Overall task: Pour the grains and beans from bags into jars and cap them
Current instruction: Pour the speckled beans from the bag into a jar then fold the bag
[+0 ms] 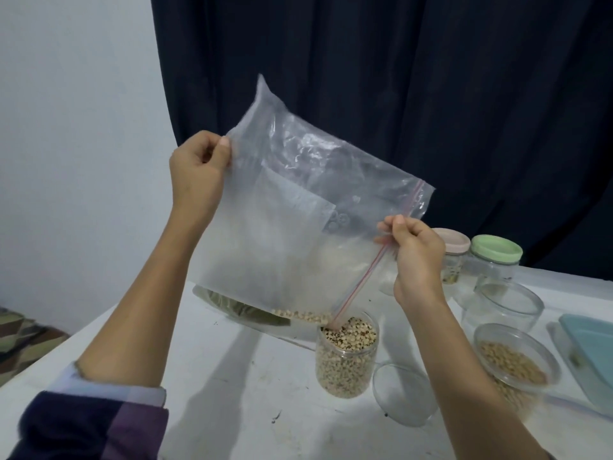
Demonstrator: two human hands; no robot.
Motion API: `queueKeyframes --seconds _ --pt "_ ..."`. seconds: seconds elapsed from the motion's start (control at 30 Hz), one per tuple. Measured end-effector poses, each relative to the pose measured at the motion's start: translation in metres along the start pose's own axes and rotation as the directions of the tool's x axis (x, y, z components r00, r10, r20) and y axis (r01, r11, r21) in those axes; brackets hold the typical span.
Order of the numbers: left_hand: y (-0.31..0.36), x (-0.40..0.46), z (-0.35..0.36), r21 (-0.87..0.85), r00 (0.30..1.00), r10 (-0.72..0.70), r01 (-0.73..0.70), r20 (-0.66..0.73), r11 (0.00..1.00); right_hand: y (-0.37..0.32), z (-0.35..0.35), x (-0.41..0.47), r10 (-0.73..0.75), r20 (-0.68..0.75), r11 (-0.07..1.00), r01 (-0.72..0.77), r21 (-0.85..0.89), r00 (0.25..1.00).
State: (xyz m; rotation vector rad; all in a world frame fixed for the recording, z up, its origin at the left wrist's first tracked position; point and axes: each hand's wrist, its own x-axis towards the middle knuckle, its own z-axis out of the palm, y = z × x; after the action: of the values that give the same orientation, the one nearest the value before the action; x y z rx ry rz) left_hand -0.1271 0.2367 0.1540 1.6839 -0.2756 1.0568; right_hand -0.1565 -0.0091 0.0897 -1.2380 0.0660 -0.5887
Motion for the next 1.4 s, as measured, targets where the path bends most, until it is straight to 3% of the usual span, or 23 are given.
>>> queueKeyframes --seconds 0.7,1.4 --pt "0.013 0.006 0.018 0.03 0.999 0.028 -0.029 0.031 0.999 0.003 -0.009 0.008 -0.039 -0.089 0.999 0.041 0.025 0.995" --pt "0.025 0.016 0.044 0.054 0.995 0.052 -0.057 0.091 0.997 0.009 -0.023 0.02 0.016 -0.159 0.998 -0.006 0.063 0.987"
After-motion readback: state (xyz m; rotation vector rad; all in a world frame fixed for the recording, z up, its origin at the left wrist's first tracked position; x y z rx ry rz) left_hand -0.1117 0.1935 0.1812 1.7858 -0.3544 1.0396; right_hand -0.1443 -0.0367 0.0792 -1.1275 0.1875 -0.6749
